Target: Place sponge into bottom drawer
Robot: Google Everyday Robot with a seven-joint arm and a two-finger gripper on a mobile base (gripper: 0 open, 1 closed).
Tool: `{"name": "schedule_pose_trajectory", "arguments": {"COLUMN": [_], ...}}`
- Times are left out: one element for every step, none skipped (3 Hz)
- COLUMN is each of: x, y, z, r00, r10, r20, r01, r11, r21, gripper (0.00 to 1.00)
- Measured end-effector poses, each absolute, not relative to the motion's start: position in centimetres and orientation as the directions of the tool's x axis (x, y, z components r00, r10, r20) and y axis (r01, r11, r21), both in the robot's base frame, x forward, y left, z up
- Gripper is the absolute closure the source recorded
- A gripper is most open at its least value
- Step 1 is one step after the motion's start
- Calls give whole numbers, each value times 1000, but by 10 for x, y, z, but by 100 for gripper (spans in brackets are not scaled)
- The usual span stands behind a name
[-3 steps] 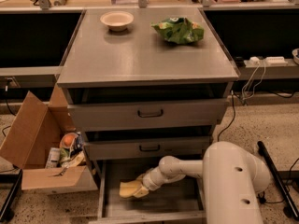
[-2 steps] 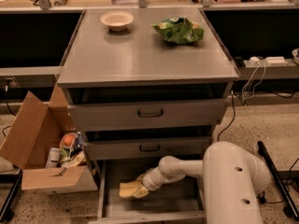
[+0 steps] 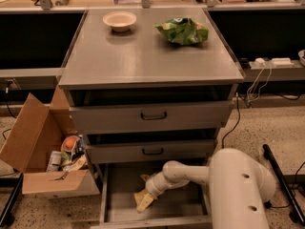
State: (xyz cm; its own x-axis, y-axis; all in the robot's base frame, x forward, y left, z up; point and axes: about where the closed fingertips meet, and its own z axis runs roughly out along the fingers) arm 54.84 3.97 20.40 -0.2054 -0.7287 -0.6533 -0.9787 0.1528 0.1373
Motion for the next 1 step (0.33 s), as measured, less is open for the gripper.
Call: {"name": "schedule_pose_trajectory", "arguments": {"x": [547], "y": [34], "z": [205], "r00": [-193], "r10": [-690], "r20": [-698], "r01": [-981], "r11": [119], "r21": [154], "gripper": [0]}}
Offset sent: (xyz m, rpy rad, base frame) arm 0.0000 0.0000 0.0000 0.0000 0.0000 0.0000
